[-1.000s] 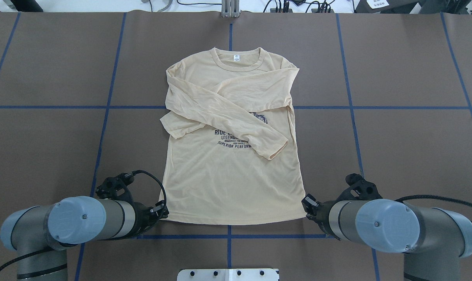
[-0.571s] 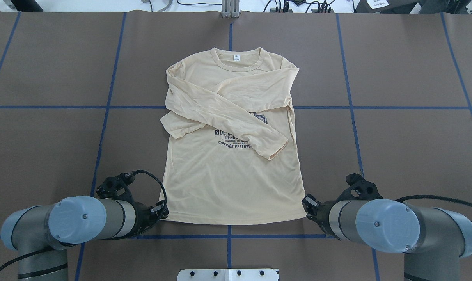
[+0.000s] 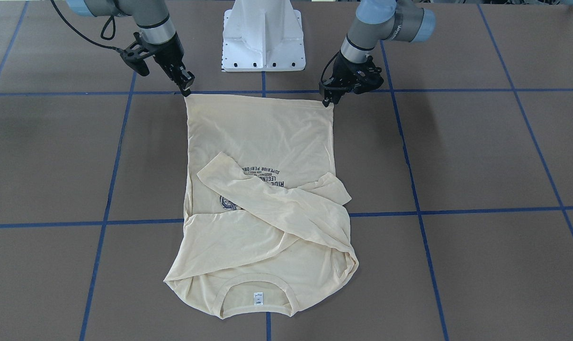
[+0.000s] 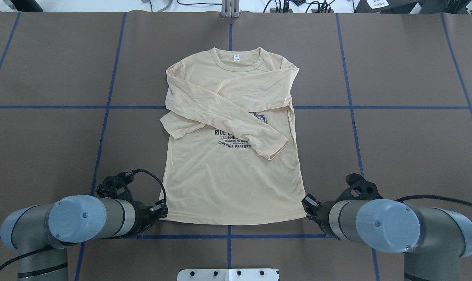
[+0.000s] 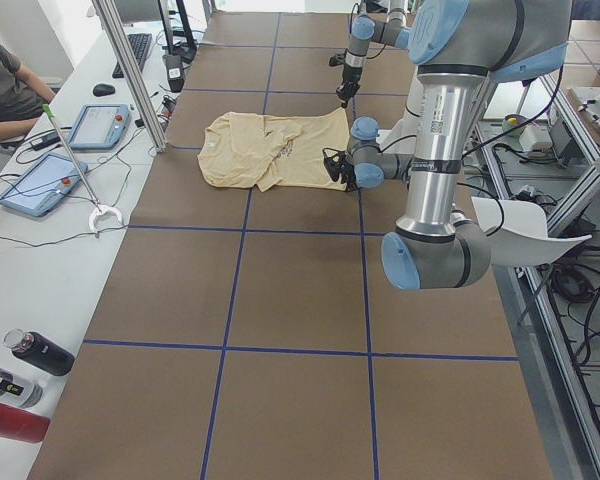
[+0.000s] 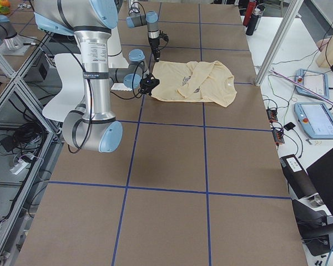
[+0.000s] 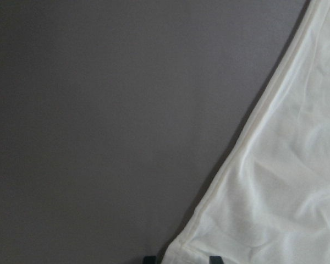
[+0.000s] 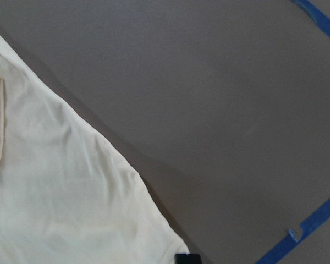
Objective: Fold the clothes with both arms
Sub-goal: 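Grasp the near hem corners with both grippers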
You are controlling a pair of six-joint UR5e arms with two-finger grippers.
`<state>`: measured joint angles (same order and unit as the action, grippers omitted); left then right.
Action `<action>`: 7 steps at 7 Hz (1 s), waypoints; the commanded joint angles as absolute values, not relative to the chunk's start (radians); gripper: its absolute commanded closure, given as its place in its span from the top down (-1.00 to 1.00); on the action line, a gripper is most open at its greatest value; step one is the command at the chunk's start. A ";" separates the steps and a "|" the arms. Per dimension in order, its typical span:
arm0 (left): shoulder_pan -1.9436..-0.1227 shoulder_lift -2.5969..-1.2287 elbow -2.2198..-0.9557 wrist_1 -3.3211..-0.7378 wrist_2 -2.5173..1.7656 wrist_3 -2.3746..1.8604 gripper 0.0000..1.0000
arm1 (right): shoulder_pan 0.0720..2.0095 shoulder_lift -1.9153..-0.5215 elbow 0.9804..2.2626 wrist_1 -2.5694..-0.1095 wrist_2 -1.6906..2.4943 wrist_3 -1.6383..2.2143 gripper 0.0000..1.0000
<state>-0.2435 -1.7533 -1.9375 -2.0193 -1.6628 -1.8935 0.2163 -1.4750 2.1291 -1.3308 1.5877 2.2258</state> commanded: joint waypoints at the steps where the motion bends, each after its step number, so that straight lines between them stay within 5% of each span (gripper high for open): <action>1: -0.245 -1.755 -1.936 -2.019 -1.663 -1.891 -0.13 | 0.216 -1.476 2.131 -1.330 1.588 2.226 -1.00; 4: -0.244 -1.755 -1.927 -2.013 -1.663 -1.890 -0.24 | 0.216 -1.477 2.132 -1.331 1.588 2.226 -1.00; 6: -0.248 -1.758 -1.936 -2.013 -1.669 -1.888 -1.00 | 0.216 -1.477 2.132 -1.331 1.588 2.226 -1.00; 7: -0.250 -1.758 -1.940 -2.013 -1.672 -1.888 -1.00 | 0.216 -1.477 2.132 -1.331 1.588 2.226 -1.00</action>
<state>-0.2477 -1.7572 -1.9342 -2.0131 -1.6680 -1.8889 0.2163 -1.4772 2.1322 -1.3311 1.5877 2.2258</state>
